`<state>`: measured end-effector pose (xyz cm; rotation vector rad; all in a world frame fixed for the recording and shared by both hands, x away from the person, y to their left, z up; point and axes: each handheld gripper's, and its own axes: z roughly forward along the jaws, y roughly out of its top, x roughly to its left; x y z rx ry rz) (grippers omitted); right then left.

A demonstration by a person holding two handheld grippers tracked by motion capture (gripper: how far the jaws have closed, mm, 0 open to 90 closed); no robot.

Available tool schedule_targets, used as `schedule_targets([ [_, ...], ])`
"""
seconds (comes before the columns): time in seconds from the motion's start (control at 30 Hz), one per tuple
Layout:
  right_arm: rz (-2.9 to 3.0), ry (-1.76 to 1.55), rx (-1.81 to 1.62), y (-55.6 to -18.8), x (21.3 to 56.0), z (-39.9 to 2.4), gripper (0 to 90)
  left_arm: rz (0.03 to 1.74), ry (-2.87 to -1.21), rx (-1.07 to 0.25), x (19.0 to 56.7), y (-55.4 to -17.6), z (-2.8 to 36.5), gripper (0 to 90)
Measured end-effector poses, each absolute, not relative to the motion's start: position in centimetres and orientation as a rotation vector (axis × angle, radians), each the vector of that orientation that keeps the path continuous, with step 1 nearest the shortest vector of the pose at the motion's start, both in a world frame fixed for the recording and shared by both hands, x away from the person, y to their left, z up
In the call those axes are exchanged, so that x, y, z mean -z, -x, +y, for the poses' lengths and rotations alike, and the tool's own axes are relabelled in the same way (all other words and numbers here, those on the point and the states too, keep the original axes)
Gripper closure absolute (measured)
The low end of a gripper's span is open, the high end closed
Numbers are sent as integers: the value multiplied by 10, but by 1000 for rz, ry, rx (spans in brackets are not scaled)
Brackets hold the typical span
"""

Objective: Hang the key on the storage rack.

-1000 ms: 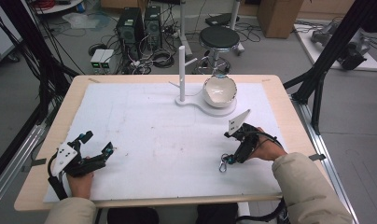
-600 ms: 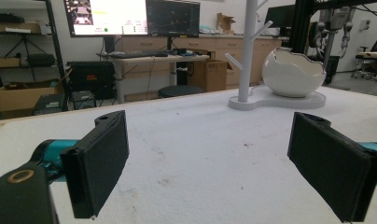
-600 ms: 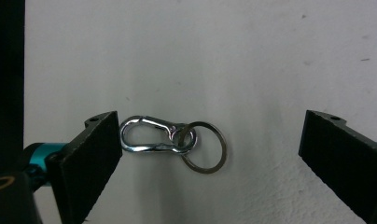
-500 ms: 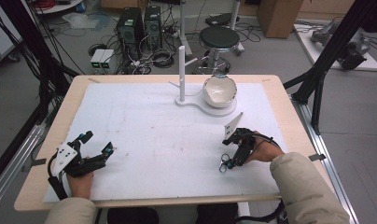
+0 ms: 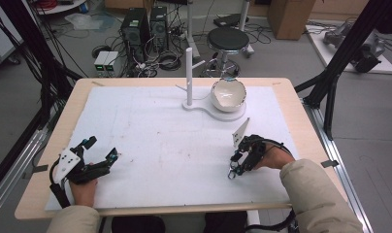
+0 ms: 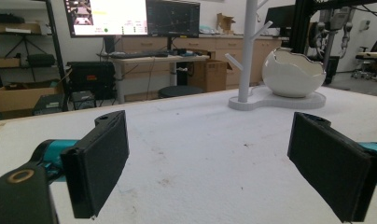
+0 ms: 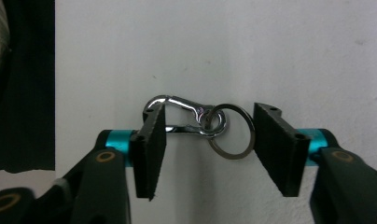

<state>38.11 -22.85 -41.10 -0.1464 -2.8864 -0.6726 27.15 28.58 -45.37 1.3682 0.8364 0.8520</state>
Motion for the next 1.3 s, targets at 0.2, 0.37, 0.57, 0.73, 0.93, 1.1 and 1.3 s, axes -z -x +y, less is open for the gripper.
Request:
schedule_targets([
  [0.2,-2890,141,682,-382,407,-233,599,836,-1368,-852,454,-271,286,129],
  [0.37,-2877,155,690,-382,406,-235,668,836,-1372,-855,454,-271,286,129],
  [0.57,-2878,159,685,-381,404,-236,724,836,-1367,-853,454,-272,286,129],
  [0.73,-2880,151,680,-382,403,-238,785,836,-1368,-853,454,-271,286,129],
  [0.93,-2898,132,689,-381,401,-239,868,838,-1368,-854,454,-271,286,129],
  [1.1,-2914,136,687,-380,400,-239,876,835,-1371,-853,454,-271,286,129],
  [1.3,-2899,189,713,-378,398,-238,883,839,-1366,-852,454,-272,286,129],
])
